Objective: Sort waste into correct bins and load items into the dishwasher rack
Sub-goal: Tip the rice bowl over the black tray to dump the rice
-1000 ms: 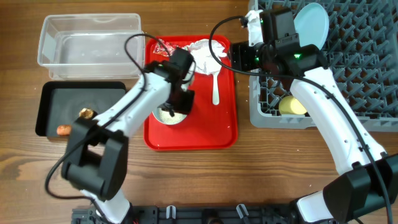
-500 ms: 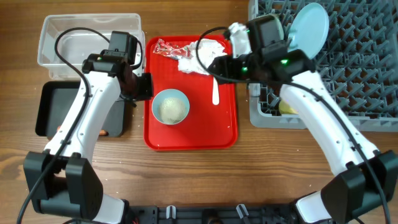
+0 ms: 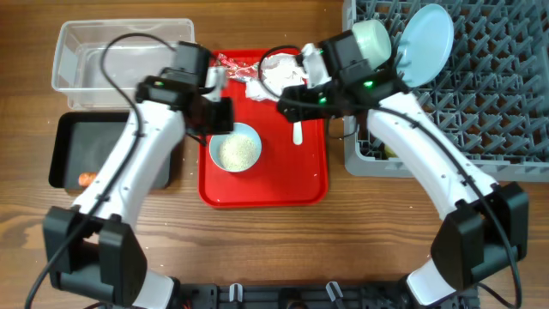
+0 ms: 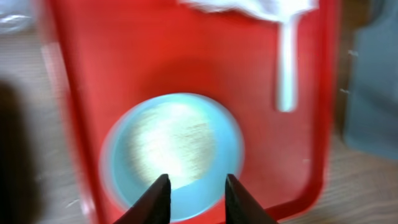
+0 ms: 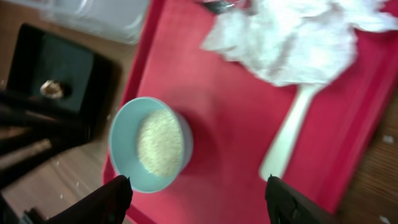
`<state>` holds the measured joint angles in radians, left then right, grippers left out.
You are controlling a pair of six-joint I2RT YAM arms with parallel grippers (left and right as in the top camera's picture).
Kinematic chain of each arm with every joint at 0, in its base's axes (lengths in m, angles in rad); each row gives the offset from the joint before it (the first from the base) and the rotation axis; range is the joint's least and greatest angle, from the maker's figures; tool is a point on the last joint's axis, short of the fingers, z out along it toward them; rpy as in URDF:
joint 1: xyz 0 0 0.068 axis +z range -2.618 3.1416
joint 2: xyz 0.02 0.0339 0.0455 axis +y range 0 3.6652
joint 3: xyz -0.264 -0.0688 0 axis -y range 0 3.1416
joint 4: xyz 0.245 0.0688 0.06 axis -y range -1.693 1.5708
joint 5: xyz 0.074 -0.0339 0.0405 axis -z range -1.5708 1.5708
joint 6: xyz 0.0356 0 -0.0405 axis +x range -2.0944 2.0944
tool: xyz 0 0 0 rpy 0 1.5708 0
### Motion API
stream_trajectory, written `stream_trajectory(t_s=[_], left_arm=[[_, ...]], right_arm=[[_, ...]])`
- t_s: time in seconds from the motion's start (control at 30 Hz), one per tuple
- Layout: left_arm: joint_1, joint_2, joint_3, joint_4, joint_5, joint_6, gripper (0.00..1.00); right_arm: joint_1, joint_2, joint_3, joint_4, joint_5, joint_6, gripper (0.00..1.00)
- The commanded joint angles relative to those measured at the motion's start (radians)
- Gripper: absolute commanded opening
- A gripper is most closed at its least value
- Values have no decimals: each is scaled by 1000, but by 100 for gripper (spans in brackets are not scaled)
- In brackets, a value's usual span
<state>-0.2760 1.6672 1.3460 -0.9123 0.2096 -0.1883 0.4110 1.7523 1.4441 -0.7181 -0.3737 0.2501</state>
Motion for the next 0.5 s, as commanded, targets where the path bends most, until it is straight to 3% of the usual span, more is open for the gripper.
stream_trajectory(t_s=[0.0,0.07,0.2,0.4,0.47], left_arm=[[-153,56,19,32,-63,1,35],[-239,132,19,32,-141,31,37],[-252,240,19,30,-204,27,34],[-249,309,19,31,-254,23,7],[-249,307,28,28,-253,23,4]], right_arm=[[-106,-7,3,-45,-2,11,73],[-173,-25,3,-77,-2,3,73],[-196,-27,3,-114,-1,-41,74],[-195,-27,3,-113,-1,-42,75],[-195,-27,3,-110,7,-41,75]])
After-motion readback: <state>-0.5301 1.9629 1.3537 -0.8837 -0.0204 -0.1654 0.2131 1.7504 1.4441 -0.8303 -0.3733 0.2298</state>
